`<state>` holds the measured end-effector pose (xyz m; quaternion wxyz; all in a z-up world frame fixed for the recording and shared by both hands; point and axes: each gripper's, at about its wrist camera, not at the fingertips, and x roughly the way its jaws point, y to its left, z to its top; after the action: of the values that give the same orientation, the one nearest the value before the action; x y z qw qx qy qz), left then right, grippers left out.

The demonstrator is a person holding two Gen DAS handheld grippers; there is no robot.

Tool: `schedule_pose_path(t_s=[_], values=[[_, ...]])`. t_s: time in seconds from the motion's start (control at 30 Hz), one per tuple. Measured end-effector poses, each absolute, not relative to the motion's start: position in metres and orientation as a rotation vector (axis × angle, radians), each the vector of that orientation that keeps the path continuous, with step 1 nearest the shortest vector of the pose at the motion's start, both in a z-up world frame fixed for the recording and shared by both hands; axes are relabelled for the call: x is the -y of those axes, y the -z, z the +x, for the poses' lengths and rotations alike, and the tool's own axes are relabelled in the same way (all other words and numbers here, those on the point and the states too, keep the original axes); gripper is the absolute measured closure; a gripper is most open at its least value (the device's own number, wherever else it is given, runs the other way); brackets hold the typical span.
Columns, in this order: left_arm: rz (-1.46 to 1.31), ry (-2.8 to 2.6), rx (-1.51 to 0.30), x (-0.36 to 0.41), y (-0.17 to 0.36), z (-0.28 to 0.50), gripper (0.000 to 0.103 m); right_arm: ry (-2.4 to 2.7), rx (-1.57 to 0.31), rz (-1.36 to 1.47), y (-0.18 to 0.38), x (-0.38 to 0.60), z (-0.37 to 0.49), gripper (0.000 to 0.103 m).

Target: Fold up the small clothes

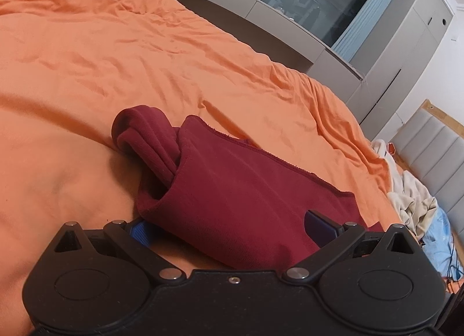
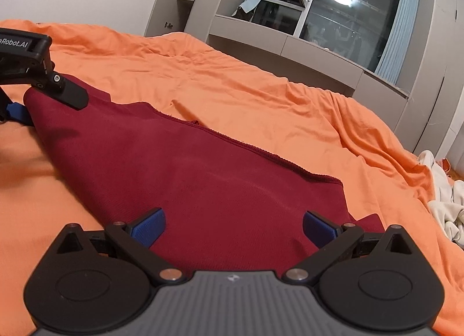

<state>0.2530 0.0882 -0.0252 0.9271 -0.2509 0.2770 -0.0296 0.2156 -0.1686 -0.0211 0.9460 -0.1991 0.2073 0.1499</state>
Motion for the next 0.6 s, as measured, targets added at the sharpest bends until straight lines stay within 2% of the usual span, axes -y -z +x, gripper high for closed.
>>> schedule_pose_path(t_s=[0.6], values=[[-0.463,0.046,-0.567,-0.0796,0.0259,0.2525,0.001,-0.321,-0.38,-0.387,0.0128,0.1628,0.2135,0.0]])
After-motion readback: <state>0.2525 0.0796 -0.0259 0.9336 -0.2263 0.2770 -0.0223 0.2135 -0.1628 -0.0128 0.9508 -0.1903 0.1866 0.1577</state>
